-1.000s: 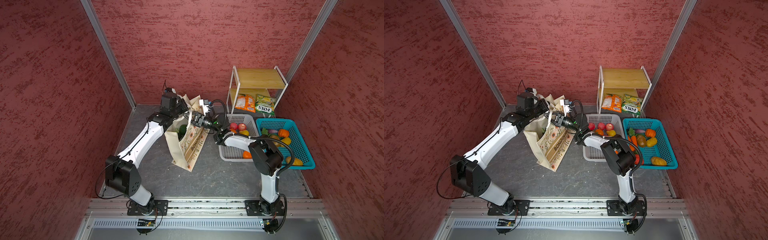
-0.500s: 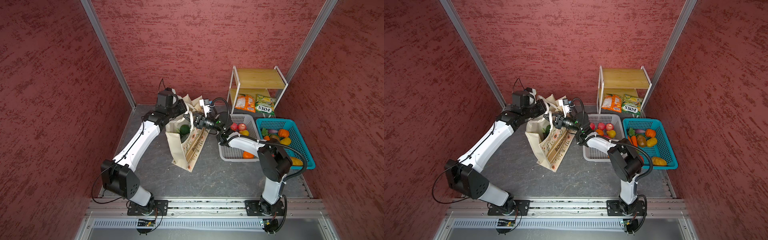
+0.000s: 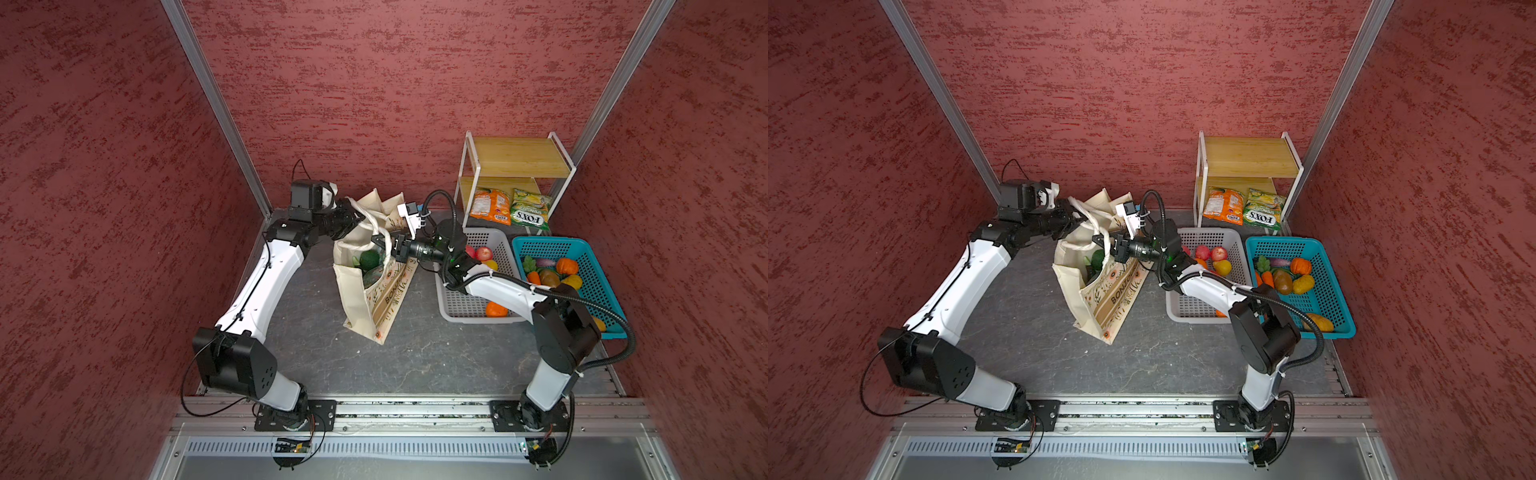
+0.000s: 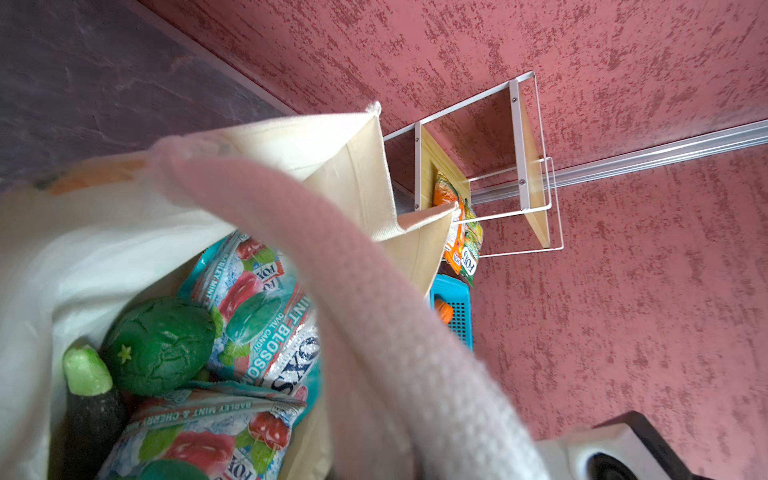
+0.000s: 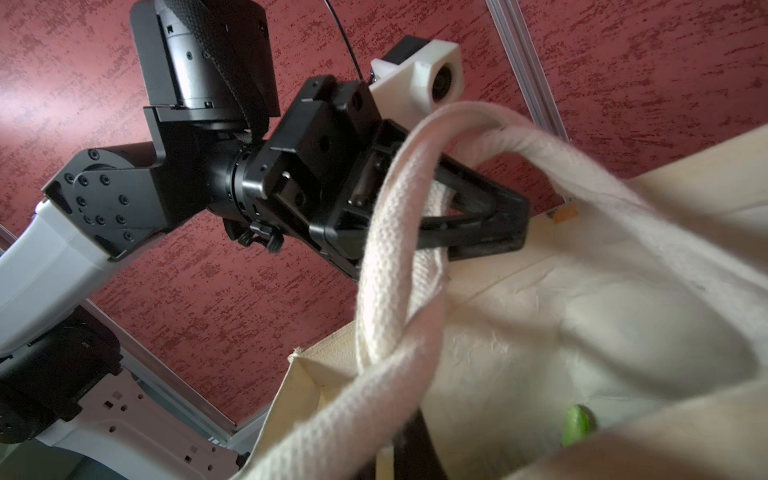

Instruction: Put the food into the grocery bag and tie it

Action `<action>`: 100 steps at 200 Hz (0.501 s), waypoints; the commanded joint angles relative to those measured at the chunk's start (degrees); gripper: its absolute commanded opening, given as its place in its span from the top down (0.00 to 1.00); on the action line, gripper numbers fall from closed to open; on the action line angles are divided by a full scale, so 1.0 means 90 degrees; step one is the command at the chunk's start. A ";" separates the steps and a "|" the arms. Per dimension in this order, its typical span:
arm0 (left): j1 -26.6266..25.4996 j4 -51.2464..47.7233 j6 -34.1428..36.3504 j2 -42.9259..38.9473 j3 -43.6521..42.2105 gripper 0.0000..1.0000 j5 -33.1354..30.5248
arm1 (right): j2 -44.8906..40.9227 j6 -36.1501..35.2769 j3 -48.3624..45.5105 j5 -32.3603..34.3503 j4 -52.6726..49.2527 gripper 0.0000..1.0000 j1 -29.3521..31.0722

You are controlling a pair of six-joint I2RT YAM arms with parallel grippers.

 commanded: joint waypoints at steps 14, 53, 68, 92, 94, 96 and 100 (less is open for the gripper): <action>0.0472 -0.0214 -0.0345 -0.0214 0.0250 1.00 0.1064 | -0.0284 -0.0832 0.0025 0.0096 -0.1151 1.00 -0.0235; 0.0768 -0.0604 -0.0404 -0.0136 0.0351 1.00 0.1796 | -0.0396 -0.1140 0.0144 0.0486 -0.1656 1.00 -0.0331; 0.0858 -0.0809 -0.0354 -0.0099 0.0365 1.00 0.2051 | -0.0508 -0.0941 -0.0069 0.0670 -0.1133 1.00 -0.0386; 0.0931 -0.1502 0.0067 0.0085 0.0537 1.00 0.2322 | -0.0553 -0.0271 -0.0447 0.0907 0.0167 1.00 -0.0461; 0.0931 -0.1572 0.0110 0.0100 0.0556 1.00 0.2336 | -0.0540 -0.0227 -0.0454 0.0916 0.0232 1.00 -0.0461; 0.0938 -0.1631 0.0150 0.0126 0.0575 1.00 0.2349 | -0.0527 -0.0185 -0.0458 0.0925 0.0293 1.00 -0.0464; 0.0940 -0.1774 0.0256 0.0169 0.0615 1.00 0.2372 | -0.0516 -0.0122 -0.0450 0.0941 0.0417 1.00 -0.0466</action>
